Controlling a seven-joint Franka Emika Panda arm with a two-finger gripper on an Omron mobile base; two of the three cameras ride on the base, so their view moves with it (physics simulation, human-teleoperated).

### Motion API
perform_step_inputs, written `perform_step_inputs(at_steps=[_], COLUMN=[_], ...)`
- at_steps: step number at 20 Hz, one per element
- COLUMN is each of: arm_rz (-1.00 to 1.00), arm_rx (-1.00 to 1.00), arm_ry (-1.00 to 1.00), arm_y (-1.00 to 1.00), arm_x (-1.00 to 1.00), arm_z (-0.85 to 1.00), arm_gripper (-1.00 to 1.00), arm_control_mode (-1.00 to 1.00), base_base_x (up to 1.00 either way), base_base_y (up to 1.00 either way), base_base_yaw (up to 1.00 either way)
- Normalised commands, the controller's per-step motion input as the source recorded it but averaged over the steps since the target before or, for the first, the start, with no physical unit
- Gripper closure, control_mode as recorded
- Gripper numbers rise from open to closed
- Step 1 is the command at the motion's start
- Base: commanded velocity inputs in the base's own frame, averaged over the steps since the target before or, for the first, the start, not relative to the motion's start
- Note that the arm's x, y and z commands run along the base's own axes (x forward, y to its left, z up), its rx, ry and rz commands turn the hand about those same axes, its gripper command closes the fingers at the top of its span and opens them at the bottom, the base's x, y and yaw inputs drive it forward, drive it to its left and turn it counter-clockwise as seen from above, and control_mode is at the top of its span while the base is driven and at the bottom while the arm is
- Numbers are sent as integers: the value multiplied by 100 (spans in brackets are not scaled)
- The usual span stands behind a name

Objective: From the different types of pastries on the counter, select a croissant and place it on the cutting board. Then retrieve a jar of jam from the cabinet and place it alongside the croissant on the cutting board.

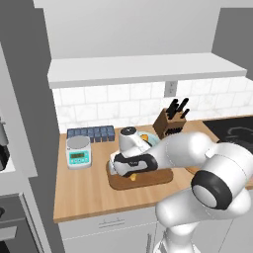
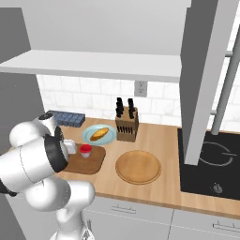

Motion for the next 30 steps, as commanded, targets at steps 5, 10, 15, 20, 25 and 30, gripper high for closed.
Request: perform_step_inputs(at_steps=[5,10,15,20,25,30], arm_rz=[0,0,0,2,0,4], arm_rx=[0,0,1,12,3,11], arm_ry=[0,-1,-4,-2,-4,-11], arm_y=[0,0,0,-1,-1,0], arm_x=[3,2,0,0,0,0], arm_z=[-21,-21,-3,26,2,78], arm_gripper=[100,100,-100,-100,-100,-100], arm_control_mode=[-100,-100,-100,-100,-100,-100], base_base_x=[0,0,0,0,0,0], base_base_y=[0,0,0,0,0,0], base_base_yaw=[0,0,0,0,0,0])
